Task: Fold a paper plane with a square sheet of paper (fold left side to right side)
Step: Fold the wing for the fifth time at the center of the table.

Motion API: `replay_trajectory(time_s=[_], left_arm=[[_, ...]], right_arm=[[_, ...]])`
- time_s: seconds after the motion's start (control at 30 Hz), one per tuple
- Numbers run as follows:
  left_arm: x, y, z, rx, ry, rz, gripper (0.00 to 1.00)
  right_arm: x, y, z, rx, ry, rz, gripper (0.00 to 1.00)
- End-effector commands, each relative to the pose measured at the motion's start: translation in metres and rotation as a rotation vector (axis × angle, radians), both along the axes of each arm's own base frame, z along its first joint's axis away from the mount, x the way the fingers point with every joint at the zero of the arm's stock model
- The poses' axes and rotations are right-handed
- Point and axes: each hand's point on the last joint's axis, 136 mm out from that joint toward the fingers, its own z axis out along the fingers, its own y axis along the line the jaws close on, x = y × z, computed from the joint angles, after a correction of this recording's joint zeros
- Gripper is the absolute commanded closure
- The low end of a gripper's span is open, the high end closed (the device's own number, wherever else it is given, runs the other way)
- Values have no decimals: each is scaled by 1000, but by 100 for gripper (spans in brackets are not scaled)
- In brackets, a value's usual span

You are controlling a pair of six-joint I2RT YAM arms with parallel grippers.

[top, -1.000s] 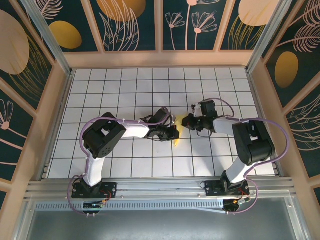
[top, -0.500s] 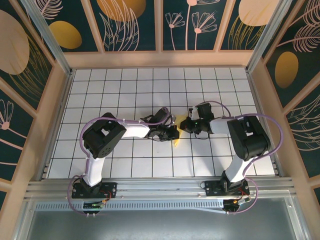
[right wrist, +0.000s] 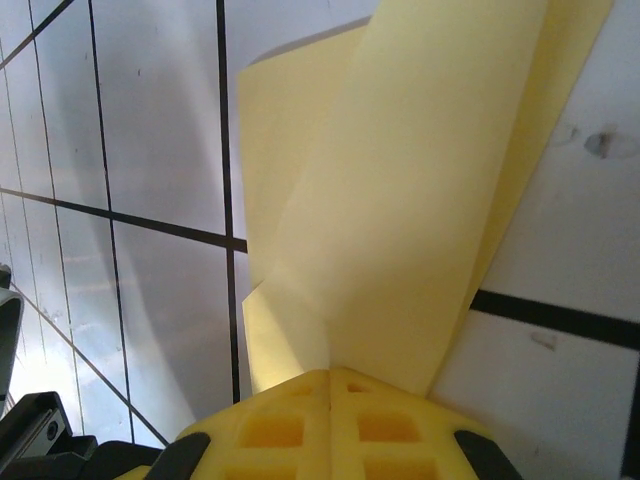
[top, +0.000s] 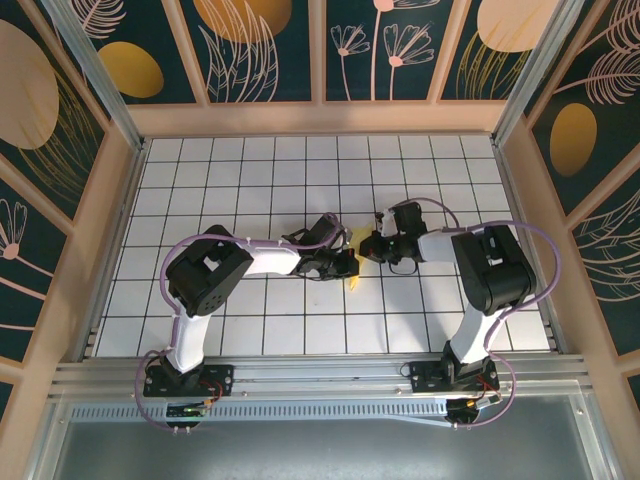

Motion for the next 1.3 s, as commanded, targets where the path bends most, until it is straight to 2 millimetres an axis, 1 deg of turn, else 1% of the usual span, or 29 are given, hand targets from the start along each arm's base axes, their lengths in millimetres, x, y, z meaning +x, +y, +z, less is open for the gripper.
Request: replay_trajectory(time_s=[0.0,0.23,0.47,0.63,0.87,1.17,1.23,1.27], left_arm=[[-26,33,-52,189,112,0,100],[-26,33,-53,191,113,-4,100],[-26,33,-53,192,113,-5,100],[-26,33,-53,193,114,-5,100],[-26,33,-53,192,111,-6,100],[-25,33,-52,191,109,-3,100],[-25,33,-51,189,106,-3,100],[-25,33,-51,190,108,-2,100]], right_arm=[[23,-26,-15,-104,-30,-62,100],[40,-41,-18,-117,-31,-84,100],[58,-52,-16,-108,-44,-103,100],[70,-61,-18,-118,-46,-119,100],[91,-75,-21,-151,-42,-143,100],[123,-86,-20,-162,-56,-167,100],[128,-88,-17,-158,-60,-171,100],[129,-88,-12,-155,-68,-172,100]])
